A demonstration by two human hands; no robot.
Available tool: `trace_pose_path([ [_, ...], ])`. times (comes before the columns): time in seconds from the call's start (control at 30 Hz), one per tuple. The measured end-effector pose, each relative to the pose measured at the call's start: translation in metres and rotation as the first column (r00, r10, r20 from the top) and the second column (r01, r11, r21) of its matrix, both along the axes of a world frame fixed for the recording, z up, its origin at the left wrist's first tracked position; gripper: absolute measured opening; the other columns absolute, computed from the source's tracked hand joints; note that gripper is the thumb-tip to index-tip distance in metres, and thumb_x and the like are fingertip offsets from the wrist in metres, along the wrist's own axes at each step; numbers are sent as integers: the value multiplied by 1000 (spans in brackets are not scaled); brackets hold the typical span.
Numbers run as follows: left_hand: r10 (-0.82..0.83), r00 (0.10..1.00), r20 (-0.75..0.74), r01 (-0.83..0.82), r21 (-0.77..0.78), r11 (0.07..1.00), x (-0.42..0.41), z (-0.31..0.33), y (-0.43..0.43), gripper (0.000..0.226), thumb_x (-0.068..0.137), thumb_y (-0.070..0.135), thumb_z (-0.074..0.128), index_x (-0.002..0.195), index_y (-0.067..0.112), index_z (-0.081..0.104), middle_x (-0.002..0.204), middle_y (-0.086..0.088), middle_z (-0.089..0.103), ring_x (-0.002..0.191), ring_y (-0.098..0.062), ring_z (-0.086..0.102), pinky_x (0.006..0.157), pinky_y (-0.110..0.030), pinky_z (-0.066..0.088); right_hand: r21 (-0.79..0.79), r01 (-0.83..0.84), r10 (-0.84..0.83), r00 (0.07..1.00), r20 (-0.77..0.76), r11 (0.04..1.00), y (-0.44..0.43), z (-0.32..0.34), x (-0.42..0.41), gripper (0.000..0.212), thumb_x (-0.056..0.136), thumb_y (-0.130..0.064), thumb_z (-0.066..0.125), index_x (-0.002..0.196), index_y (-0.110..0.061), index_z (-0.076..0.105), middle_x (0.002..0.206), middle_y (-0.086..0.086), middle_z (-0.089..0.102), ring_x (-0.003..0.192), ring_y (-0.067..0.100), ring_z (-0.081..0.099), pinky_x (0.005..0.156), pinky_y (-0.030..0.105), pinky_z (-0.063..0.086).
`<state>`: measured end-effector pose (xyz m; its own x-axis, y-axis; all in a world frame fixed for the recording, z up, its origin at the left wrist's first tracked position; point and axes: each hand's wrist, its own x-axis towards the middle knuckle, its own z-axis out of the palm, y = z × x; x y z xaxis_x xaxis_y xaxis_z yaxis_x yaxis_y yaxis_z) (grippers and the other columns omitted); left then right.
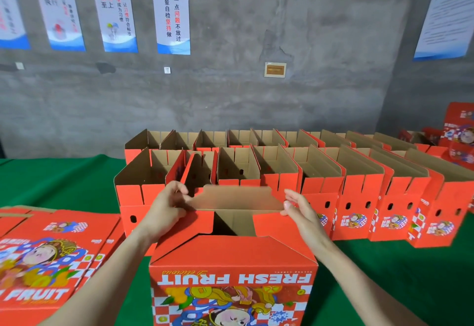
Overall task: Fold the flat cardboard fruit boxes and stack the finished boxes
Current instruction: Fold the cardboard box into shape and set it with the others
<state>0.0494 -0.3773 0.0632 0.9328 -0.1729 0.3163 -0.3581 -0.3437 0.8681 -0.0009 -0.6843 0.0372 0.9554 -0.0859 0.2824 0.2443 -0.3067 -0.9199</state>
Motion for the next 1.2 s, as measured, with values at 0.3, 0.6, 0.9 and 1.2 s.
trace_pose_path([
  [0.3, 67, 977, -202, -73, -18, 997, -1, 0, -1, 20, 75, 9, 55, 66, 7, 73, 88, -2, 73, 89, -23, 66, 72, -23, 49, -364, 18, 9, 997, 74, 931, 10, 3, 0, 35, 97, -42, 42, 99, -27, 74, 136, -16, 46, 131, 4, 25, 104, 26, 17],
  [0.6, 4, 995, -103, 62, 628, 776, 6, 8, -14, 76, 65, 56, 78, 127, 26, 48, 116, 4, 57, 102, -13, 57, 90, -24, 46, -651, -223, 111, 972, -209, 726, 16, 16, 7, 60, 83, -52, 64, 137, -36, 41, 145, -11, 35, 136, 11, 27, 109, 35, 29],
  [0.9, 9, 983, -185, 148, 812, 564, 9, 1, -18, 111, 53, 72, 76, 145, 30, 30, 133, 0, 44, 128, -23, 36, 108, -39, 35, -704, -235, 91, 967, -236, 670, 23, 14, 19, 68, 84, -39, 68, 144, -33, 36, 144, -3, 33, 137, 17, 22, 110, 34, 25],
  [1.2, 62, 993, -96, 51, 859, 510, 9, -4, -28, 101, 51, 66, 80, 136, 34, 36, 122, 0, 48, 121, -24, 39, 100, -45, 41, -736, -131, 56, 990, -126, 665, 22, 3, 16, 71, 83, -33, 70, 145, -31, 35, 143, -5, 33, 136, 15, 23, 113, 36, 25],
])
